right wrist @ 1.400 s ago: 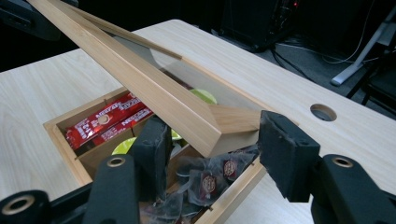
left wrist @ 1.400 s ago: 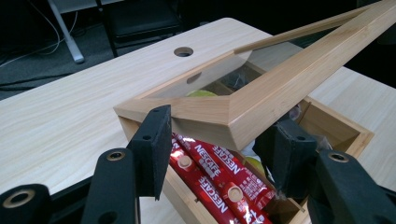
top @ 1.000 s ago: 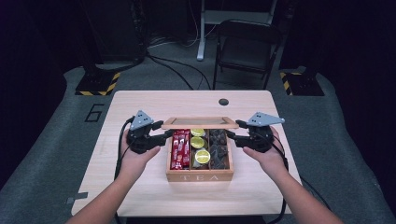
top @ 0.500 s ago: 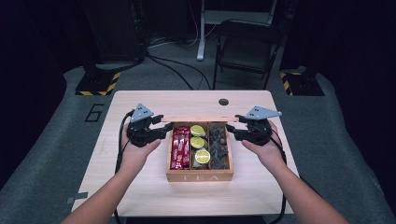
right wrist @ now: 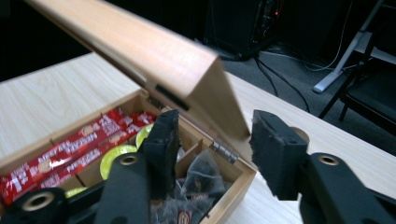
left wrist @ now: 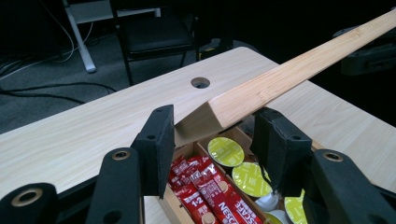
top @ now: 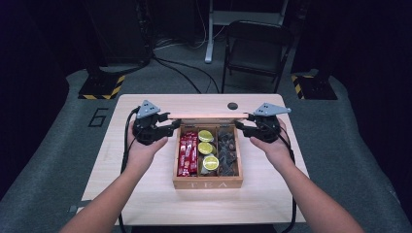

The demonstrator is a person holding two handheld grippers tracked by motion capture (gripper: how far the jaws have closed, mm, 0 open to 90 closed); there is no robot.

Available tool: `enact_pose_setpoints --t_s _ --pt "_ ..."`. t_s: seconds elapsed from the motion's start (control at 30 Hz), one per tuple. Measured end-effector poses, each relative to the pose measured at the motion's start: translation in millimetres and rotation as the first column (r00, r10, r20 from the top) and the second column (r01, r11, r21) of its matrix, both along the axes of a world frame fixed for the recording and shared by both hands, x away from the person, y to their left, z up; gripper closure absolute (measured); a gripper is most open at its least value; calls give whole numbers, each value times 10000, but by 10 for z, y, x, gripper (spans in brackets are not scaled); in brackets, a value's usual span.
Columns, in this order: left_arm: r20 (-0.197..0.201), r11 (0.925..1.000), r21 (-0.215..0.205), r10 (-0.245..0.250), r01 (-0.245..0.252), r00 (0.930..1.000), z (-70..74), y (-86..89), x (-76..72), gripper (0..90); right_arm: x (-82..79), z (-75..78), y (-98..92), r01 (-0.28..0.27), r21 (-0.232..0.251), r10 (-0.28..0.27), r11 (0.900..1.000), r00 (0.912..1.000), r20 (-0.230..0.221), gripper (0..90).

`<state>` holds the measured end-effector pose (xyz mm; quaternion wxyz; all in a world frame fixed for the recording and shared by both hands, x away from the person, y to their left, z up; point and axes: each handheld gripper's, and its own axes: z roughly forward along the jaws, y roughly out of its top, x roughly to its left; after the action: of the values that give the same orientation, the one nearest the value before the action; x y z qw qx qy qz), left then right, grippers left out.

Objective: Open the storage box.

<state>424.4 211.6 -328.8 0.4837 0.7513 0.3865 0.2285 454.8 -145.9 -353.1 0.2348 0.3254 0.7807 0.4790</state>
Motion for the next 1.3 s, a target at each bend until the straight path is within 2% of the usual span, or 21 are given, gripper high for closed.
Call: enact_pose_setpoints --t_s 0.03,0.07,0.13,0.27,0.6,0.87,1.3 --pt "0 10000 0 0 0 10000 0 0 0 491 0 0 0 0 0 0 10000 10000 0 531" --pt "47 10000 14 36 -36 10000 1 -3 8 490 23 24 -11 24 322 -27 9995 10000 87 552" --pt "131 10000 -7 70 -70 9999 1 -6 15 491 40 57 -6 49 425 -51 9991 10000 41 550" --pt "167 9999 -67 80 -79 9998 2 -3 33 490 47 78 3 32 230 -34 9997 10000 86 551" --pt "491 10000 -82 -16 20 9988 -7 5 109 486 112 105 10 106 347 -110 9993 9999 105 552" --pt "490 9998 43 216 -218 9986 -63 -31 202 484 157 133 39 123 174 -126 9998 9997 195 552" --pt "429 9992 213 341 -350 9985 -155 -50 362 492 227 166 63 265 207 -270 9994 9993 251 552"
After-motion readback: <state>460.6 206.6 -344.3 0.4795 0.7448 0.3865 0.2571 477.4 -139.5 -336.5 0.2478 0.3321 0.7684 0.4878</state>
